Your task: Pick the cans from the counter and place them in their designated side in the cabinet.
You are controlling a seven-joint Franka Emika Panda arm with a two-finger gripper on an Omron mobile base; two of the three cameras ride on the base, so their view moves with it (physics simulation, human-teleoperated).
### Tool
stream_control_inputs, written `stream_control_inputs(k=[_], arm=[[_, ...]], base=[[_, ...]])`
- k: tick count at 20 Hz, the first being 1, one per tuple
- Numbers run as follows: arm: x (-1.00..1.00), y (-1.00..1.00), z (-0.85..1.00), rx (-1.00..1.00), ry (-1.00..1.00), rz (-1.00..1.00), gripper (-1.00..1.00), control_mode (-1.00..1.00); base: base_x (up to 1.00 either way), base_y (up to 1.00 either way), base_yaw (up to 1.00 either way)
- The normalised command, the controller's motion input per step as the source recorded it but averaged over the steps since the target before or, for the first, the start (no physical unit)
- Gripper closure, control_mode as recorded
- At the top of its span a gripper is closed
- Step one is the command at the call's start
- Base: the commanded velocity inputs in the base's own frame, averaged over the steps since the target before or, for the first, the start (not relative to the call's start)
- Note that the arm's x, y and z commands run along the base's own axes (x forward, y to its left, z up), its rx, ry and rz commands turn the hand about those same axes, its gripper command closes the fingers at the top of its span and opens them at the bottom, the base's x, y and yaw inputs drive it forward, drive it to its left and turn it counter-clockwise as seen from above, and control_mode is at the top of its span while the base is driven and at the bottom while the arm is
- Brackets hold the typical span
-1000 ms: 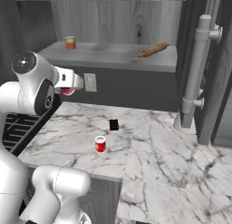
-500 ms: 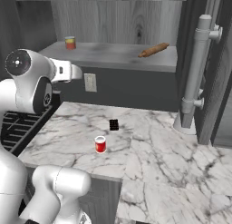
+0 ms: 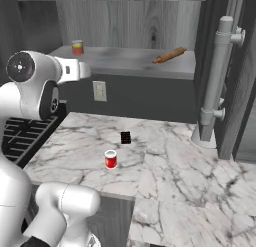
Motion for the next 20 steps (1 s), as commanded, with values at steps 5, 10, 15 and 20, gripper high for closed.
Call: stream_control_inputs(k=[5,10,15,20], arm=[[0.25,0.0,0.22,0.0,-0.01,0.02,1.0,-1.0],[0.24,0.0,0.22,0.0,0.0,0.02,1.0,-1.0],[0.2,0.0,0.16,0.0,0.0,0.03,1.0,-1.0],[0.2,0.04,0.06,0.0,0.0,0.03,1.0,-1.0]], base=[[0.0,0.0,0.0],[0.0,0.0,0.0],[0.0,0.0,0.0],[0.0,0.0,0.0]])
